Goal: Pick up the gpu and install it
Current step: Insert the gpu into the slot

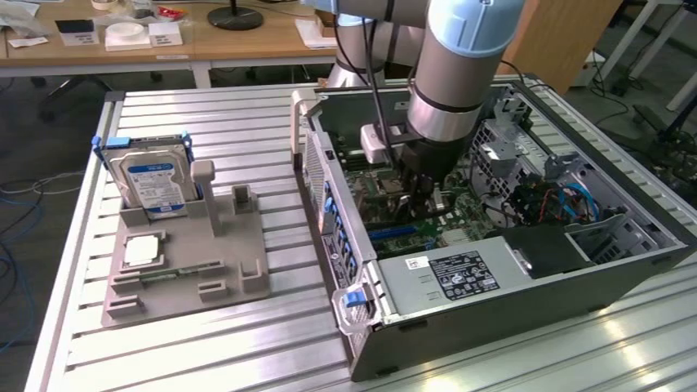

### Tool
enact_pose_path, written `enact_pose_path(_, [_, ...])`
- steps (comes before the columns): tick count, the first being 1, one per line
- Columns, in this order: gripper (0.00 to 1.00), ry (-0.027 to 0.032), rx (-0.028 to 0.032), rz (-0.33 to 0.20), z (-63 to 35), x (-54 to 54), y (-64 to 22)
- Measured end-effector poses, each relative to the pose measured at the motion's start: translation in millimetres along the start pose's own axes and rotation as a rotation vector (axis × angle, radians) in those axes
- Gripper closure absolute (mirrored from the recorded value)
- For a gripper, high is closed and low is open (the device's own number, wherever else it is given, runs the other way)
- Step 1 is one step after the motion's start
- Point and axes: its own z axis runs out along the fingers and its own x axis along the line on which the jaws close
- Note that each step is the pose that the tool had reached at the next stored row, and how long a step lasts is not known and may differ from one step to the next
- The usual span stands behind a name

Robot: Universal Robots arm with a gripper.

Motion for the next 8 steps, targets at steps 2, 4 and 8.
enact_pose_path(2, [0.72,0.0000,0.0000,0.000,1.7,0.1,0.8])
enact_pose_path(4, [0.72,0.0000,0.0000,0.000,3.1,0.2,2.2])
enact_pose_path(8, [0.72,0.0003,-0.0001,0.000,5.5,0.4,3.3])
